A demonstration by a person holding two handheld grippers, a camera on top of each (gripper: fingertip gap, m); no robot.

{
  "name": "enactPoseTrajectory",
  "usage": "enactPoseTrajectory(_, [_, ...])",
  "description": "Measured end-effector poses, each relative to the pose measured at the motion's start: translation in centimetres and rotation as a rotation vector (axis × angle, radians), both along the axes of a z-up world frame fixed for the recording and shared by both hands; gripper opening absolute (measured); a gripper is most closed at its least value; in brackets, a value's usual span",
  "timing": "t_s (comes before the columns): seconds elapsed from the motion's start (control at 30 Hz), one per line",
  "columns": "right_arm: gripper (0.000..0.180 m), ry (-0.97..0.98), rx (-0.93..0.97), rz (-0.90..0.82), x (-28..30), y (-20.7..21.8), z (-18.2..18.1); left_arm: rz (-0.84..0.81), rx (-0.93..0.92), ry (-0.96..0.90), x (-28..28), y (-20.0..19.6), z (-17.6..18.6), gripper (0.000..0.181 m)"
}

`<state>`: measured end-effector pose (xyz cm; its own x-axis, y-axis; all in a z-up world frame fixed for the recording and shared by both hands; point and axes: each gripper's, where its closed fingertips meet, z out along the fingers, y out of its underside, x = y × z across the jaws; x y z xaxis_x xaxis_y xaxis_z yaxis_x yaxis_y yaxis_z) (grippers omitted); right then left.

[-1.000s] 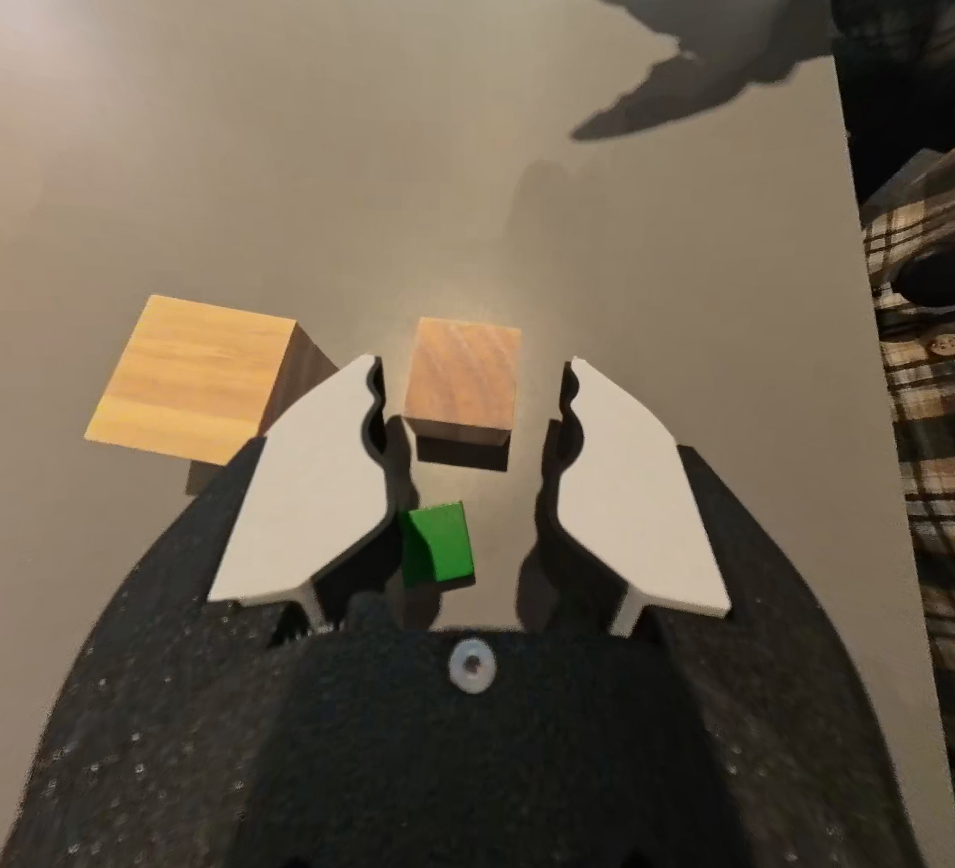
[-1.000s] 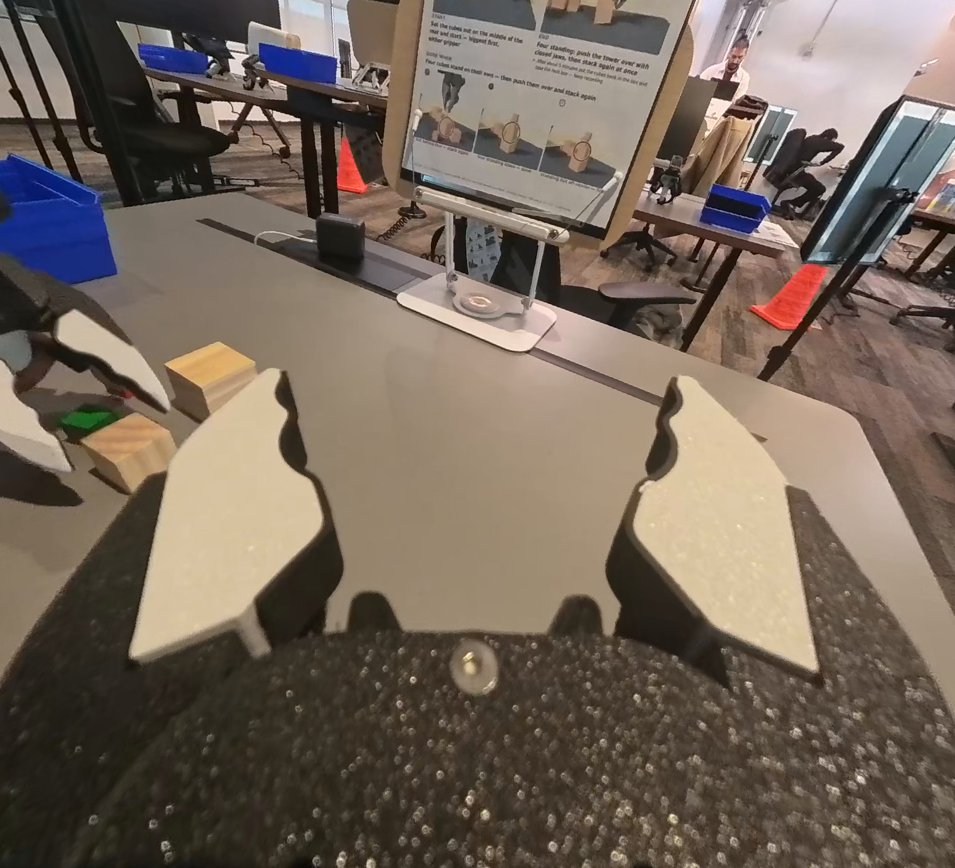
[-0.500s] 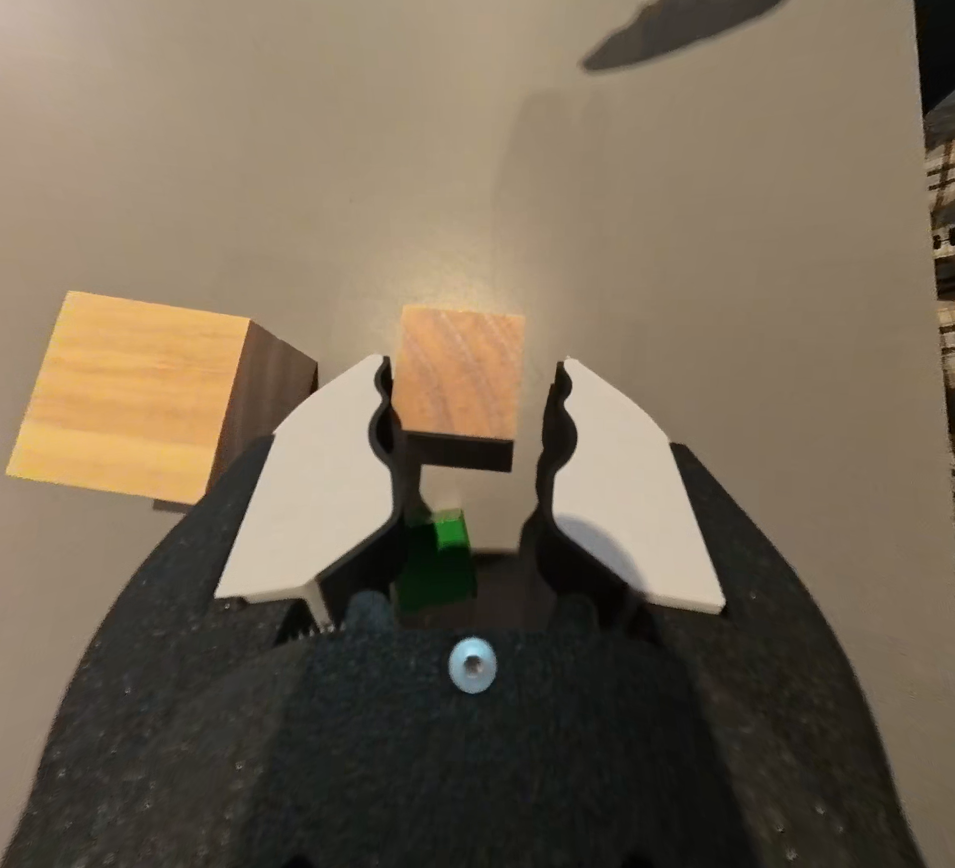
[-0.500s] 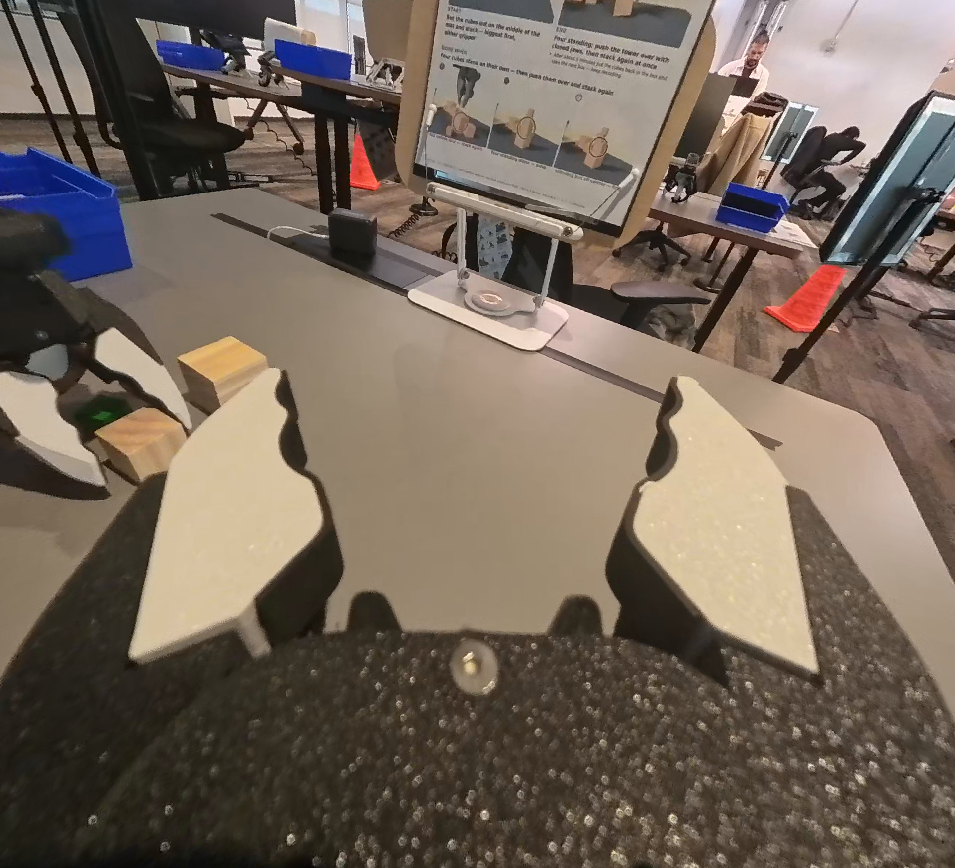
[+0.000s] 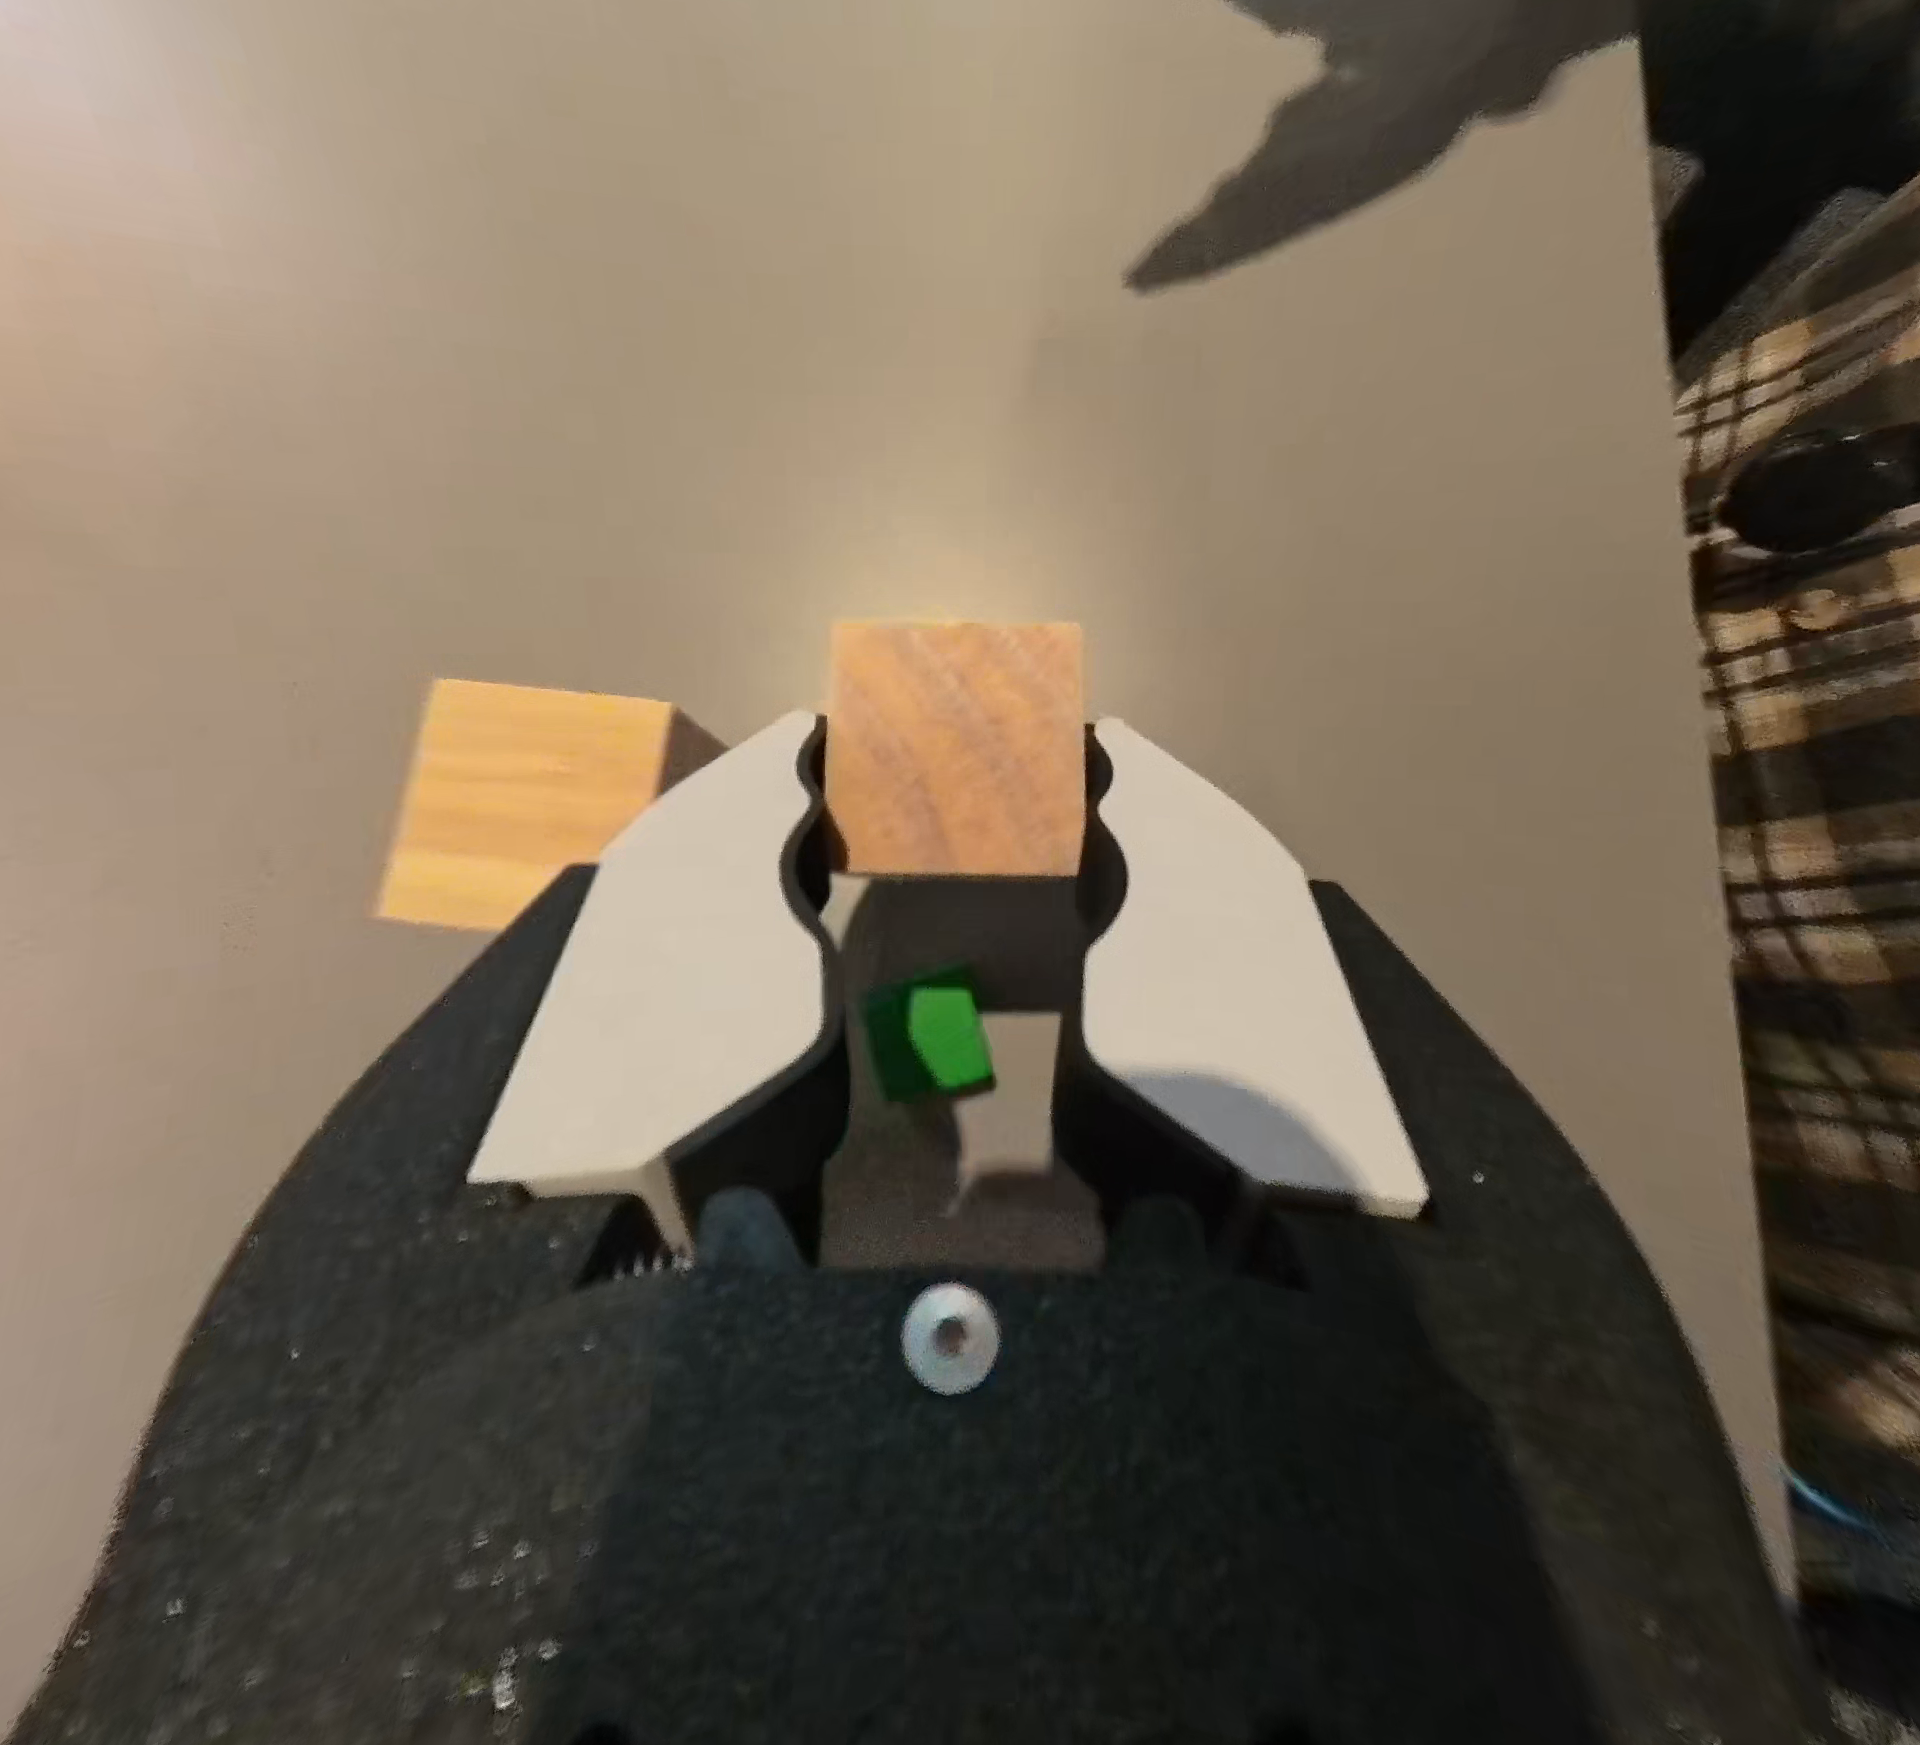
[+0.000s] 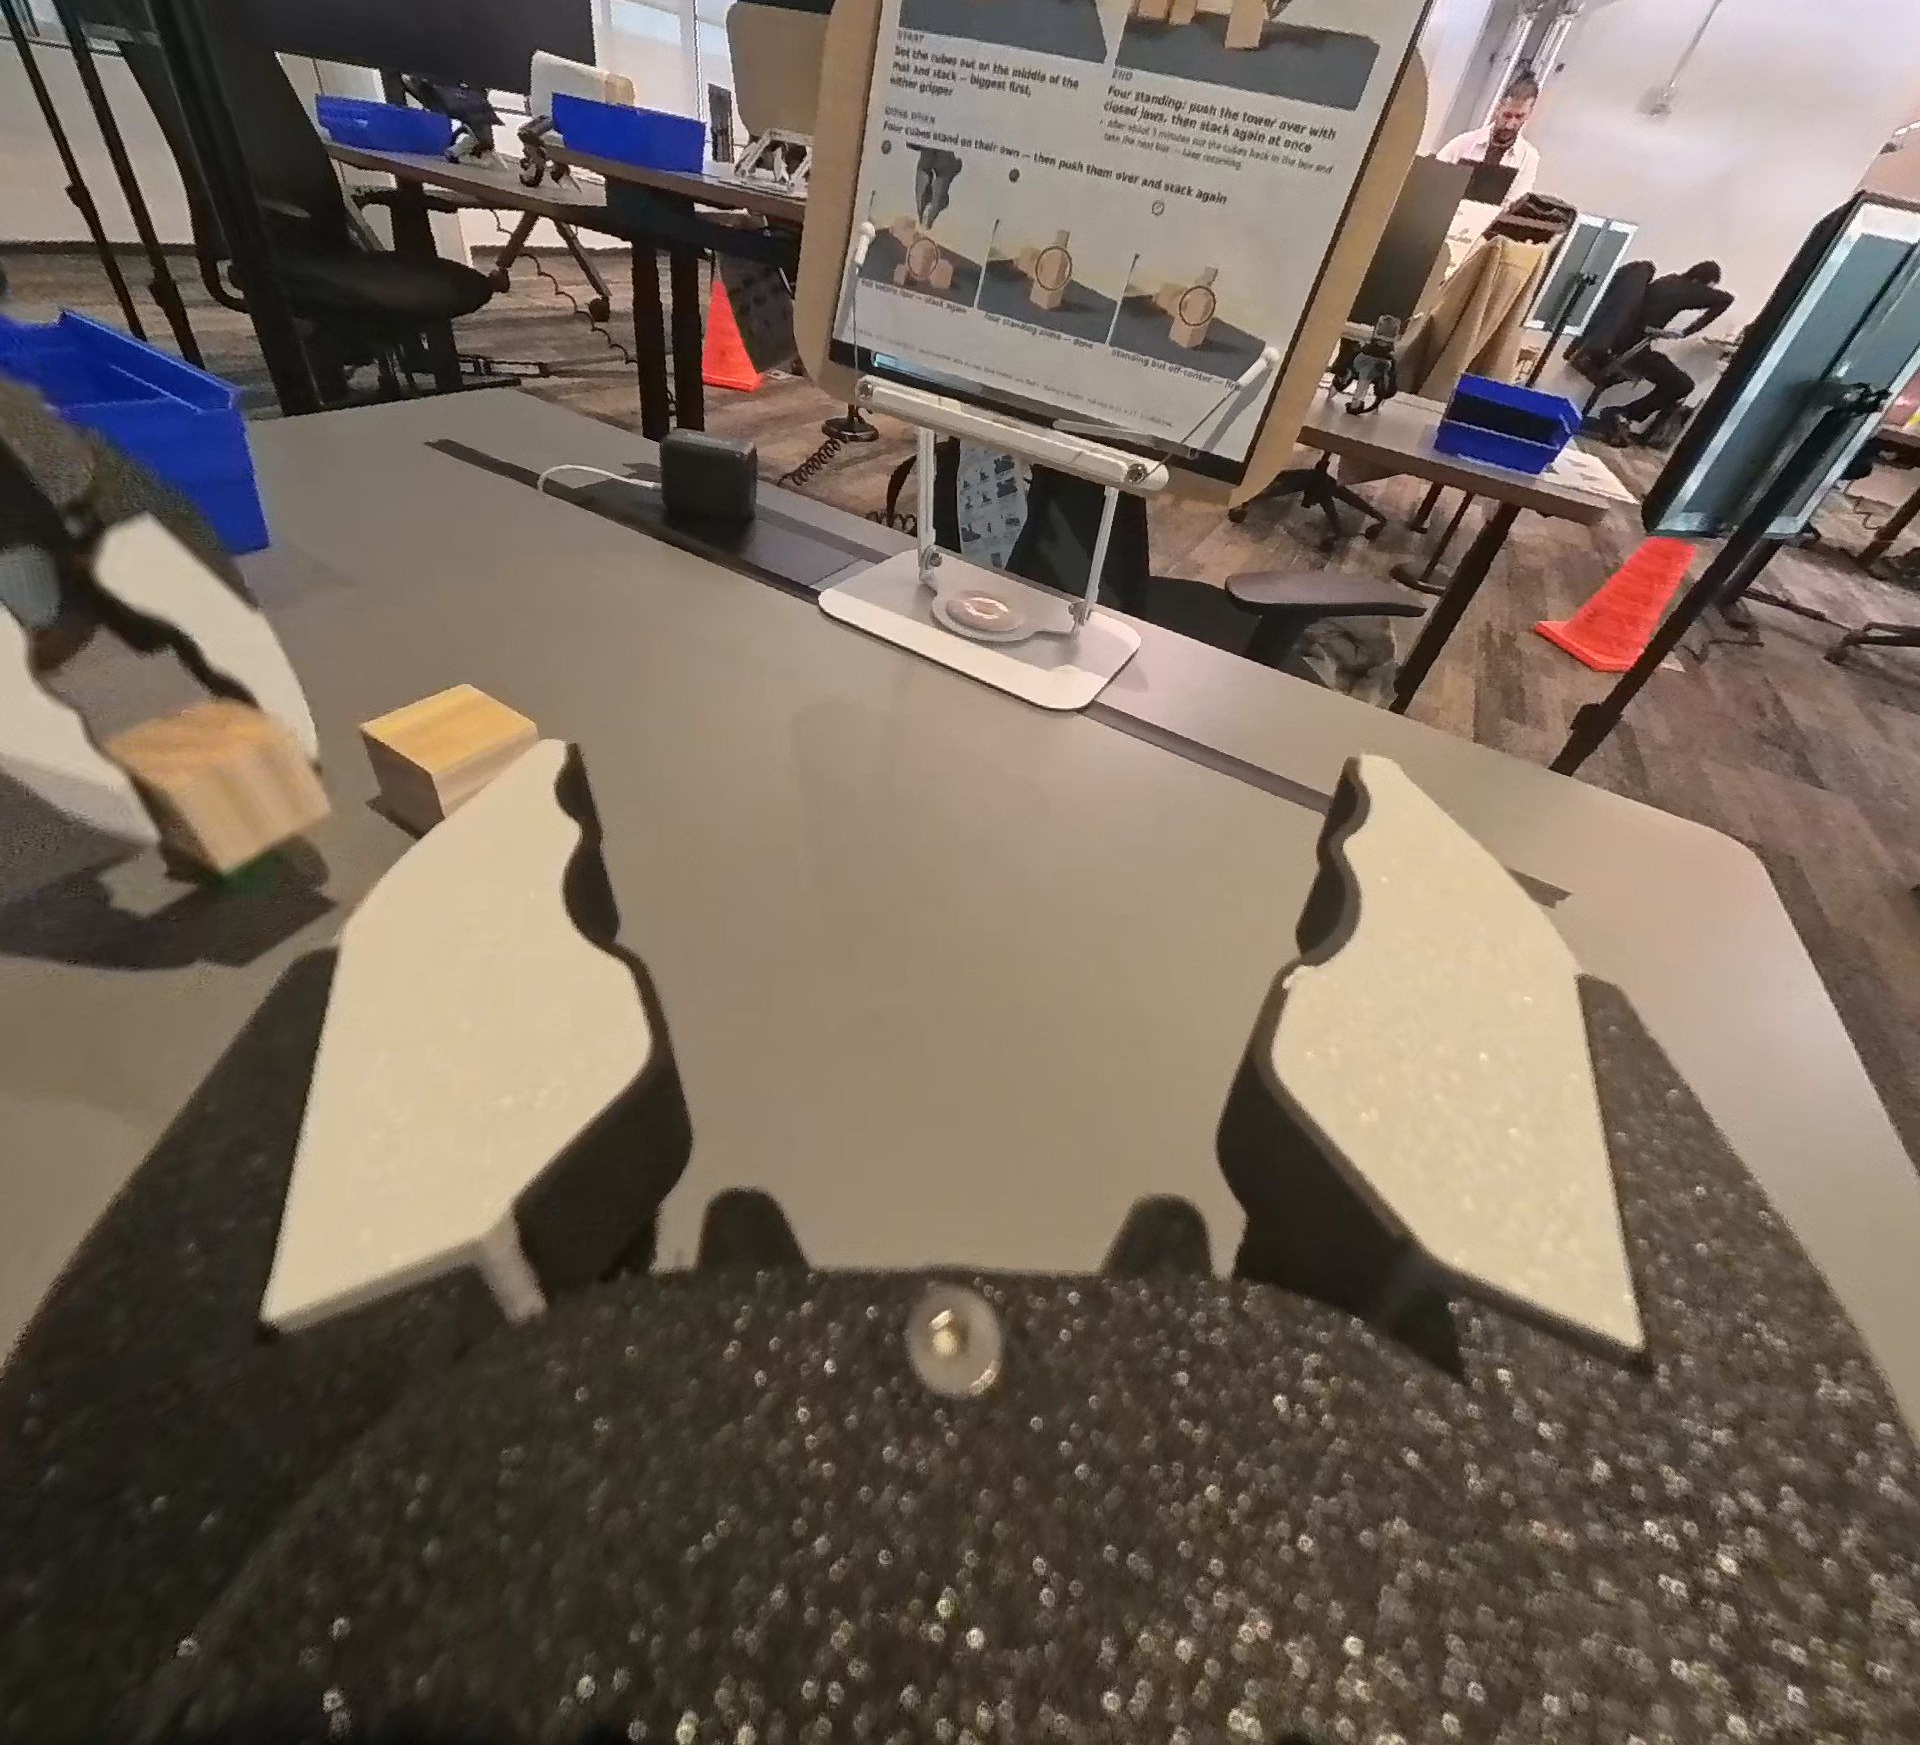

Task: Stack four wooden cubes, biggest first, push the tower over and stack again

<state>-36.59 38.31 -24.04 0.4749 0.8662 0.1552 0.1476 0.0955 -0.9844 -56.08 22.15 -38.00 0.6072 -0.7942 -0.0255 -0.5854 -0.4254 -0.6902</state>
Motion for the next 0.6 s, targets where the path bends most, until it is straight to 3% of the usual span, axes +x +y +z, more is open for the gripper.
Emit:
enactPoseTrajectory(0.27, [0.128,-0.011,0.000,0.006,-0.4,-0.1,-0.2,-0.050,-0.033,-0.006,-4.4,3.5,5.4,0.045])
enactPoseTrajectory(0.6, [0.128,-0.026,-0.026,-0.006,-0.4,0.9,-1.3,-0.108,-0.059,-0.014,-6.0,5.8,2.4,0.045])
